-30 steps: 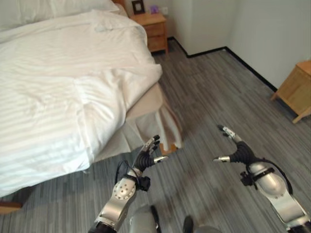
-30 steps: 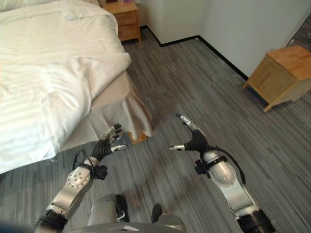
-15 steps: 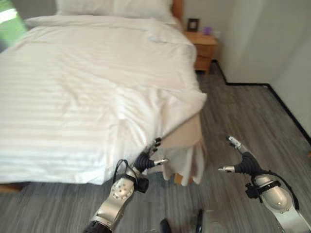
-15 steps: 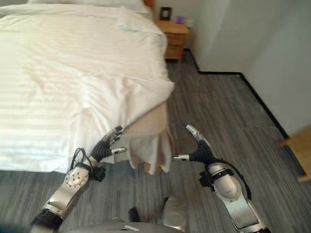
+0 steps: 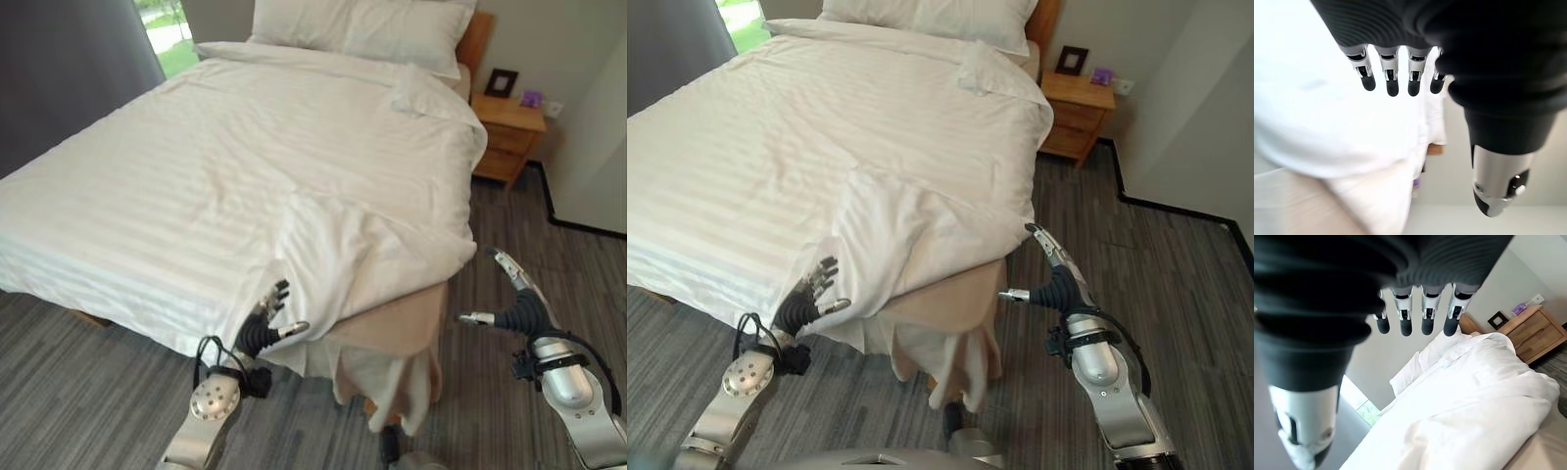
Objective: Making the bed.
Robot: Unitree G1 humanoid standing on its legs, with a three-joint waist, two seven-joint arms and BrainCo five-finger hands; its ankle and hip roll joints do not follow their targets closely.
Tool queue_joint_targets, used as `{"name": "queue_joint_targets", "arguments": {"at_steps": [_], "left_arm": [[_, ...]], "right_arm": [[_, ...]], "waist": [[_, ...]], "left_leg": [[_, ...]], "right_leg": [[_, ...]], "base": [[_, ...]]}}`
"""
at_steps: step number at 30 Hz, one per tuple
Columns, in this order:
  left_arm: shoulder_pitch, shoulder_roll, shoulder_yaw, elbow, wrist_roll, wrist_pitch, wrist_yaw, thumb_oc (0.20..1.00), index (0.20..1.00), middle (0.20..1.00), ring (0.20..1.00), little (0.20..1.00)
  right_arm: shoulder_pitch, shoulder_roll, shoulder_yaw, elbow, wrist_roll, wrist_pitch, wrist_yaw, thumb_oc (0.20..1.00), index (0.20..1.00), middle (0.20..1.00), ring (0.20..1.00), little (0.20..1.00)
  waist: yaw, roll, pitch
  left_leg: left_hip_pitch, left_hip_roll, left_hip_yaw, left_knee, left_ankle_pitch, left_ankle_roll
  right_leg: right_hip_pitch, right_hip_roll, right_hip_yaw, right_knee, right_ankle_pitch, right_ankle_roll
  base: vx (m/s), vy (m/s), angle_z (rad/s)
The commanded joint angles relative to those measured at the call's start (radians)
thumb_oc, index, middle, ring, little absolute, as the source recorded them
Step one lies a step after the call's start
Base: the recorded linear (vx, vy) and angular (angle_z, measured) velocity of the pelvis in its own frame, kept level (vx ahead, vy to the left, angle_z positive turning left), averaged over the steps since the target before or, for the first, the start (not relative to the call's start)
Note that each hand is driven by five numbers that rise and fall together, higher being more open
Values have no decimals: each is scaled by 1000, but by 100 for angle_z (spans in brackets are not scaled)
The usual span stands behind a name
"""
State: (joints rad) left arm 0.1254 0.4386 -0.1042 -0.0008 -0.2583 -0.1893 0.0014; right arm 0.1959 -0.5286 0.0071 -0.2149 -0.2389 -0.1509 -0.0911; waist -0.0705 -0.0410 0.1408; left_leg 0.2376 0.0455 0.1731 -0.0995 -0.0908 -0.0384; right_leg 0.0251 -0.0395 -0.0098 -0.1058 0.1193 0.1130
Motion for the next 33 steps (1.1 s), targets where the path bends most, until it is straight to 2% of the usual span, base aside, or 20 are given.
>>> {"name": "queue_joint_targets", "arguments": {"at_steps": [1, 6, 13, 19, 20, 22, 29, 33], "left_arm": [[-58, 62, 21, -34, 62, -86, 57, 1000, 1000, 1000, 1000, 1000], [-155, 97, 64, 7, 183, -106, 151, 1000, 1000, 1000, 1000, 1000], [-403, 178, -12, 223, 494, -31, 286, 1000, 1000, 1000, 1000, 1000], [-711, 287, -110, 581, 647, 79, 398, 1000, 1000, 1000, 1000, 1000], [-718, 286, -115, 588, 646, 77, 400, 1000, 1000, 1000, 1000, 1000], [-908, 341, -242, 902, 797, 179, 466, 1000, 1000, 1000, 1000, 1000], [-1084, 422, -330, 1156, 856, 238, 476, 1000, 1000, 1000, 1000, 1000], [-1123, 475, -342, 1198, 857, 252, 485, 1000, 1000, 1000, 1000, 1000]], "right_arm": [[-1, -7, -32, -47, 7, -39, -2, 1000, 1000, 1000, 1000, 1000], [47, -8, -10, -21, 55, -48, 35, 1000, 1000, 1000, 1000, 1000], [153, -30, 40, -20, 77, -64, 97, 1000, 1000, 1000, 1000, 1000], [196, -94, 60, 3, 68, -86, 105, 1000, 1000, 1000, 1000, 1000], [195, -92, 58, 4, 68, -86, 105, 1000, 1000, 1000, 1000, 1000], [195, -127, 67, 32, 61, -109, 84, 1000, 1000, 1000, 1000, 1000], [163, -132, 97, 77, 52, -111, 57, 1000, 1000, 1000, 1000, 1000], [145, -129, 110, 84, 52, -114, 53, 1000, 1000, 1000, 1000, 1000]], "waist": [[3, 6, -31], [-29, 29, -48], [-116, 63, -47], [-179, 96, -44], [-177, 96, -45], [-207, 104, -22], [-208, 110, 33], [-198, 107, 56]], "left_leg": [[-78, 5, 27, 12, -15, 36], [-65, 24, 50, 12, -12, 14], [-82, 37, 123, 12, -19, -5], [-162, 44, 174, 12, -6, -15], [-163, 44, 174, 12, -6, -15], [-220, 49, 185, 12, 8, -19], [-310, 54, 178, 12, 36, -25], [-342, 58, 168, 12, 47, -27]], "right_leg": [[27, -108, -31, 19, -84, 54], [34, -96, -30, 19, -100, 47], [-21, -84, 14, 19, -88, 64], [-137, -68, 58, 19, -65, 73], [-139, -68, 58, 19, -65, 73], [-205, -60, 79, 19, -49, 75], [-287, -59, 77, 19, -36, 72], [-312, -53, 75, 19, -34, 70]], "base": [[58, -66, -16], [124, -81, -9], [61, -19, -24], [-25, 1, -58], [-33, 0, -38], [-70, -8, -37], [-35, -17, -7], [-2, -36, 3]]}}
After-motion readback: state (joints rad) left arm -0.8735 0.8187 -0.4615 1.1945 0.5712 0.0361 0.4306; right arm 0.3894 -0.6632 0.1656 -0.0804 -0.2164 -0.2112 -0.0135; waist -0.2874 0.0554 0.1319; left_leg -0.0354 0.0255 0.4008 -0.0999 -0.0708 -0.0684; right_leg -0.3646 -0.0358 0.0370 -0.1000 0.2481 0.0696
